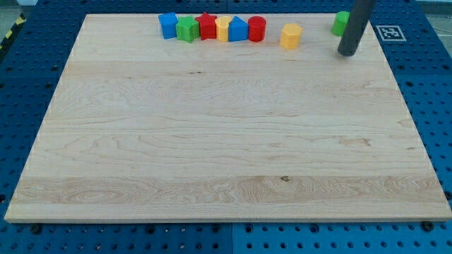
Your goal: Move the yellow hexagon and red circle into the green circle
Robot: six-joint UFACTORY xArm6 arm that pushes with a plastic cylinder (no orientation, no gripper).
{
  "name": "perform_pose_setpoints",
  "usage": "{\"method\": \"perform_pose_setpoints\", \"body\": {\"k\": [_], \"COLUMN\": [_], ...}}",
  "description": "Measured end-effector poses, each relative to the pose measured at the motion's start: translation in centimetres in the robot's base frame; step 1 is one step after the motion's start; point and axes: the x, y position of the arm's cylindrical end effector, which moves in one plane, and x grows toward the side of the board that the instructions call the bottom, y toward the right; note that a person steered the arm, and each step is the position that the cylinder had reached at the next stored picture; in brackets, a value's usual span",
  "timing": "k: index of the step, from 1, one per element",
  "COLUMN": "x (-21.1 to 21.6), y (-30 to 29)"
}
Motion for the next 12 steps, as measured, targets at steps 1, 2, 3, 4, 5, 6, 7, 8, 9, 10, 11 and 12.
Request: {"method": "perform_pose_setpoints", "body": {"k": [1,2,3,4,5,6,7,8,9,10,11,12], "x": [1.4,1.2,-0.7,-4.0,-5.9,-6.1,-6.1,-6.1,-5.7,-3.9,-8.1,-11.7], "y": [-5.6,-12.6,-14.6,-14.6,-13.4,-8.4,-3.4,-2.0,-3.3,-5.0,-7.2,-12.7]}}
